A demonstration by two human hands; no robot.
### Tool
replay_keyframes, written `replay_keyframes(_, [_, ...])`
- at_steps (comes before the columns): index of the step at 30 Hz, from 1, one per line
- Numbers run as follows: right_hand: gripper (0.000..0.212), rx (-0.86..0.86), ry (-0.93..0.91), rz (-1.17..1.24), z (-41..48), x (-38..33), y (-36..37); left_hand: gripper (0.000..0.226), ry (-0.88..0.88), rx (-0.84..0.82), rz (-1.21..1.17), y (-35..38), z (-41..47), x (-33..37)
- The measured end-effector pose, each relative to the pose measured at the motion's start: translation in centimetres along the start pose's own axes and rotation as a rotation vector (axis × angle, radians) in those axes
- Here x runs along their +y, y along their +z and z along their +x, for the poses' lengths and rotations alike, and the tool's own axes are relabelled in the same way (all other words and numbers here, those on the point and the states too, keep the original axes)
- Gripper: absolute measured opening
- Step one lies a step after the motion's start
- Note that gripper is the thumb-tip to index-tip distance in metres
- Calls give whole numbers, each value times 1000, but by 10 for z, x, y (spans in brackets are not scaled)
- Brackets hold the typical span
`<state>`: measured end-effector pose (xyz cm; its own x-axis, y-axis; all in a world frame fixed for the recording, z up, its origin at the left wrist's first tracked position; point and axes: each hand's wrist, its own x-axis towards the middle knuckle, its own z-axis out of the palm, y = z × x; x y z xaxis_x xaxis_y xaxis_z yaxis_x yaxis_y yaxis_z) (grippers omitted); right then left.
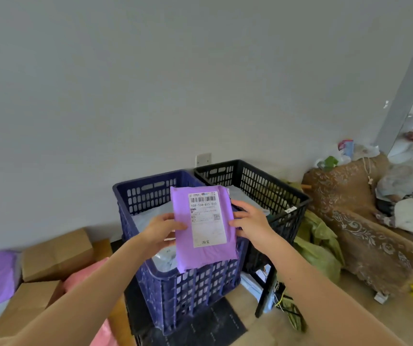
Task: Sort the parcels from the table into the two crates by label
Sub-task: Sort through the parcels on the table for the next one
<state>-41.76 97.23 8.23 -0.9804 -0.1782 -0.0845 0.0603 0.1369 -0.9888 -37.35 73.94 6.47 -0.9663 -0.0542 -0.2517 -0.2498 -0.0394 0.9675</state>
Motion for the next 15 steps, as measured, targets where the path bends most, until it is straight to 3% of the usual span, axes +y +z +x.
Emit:
replay_keyframes(9, [64,-22,-38,-154,120,-10,21,30,13,174,-83,-19,101,14])
replay_keyframes(15, [59,-41,-58,-234,179,15,47,37,-73,343,-114,-26,147,-3])
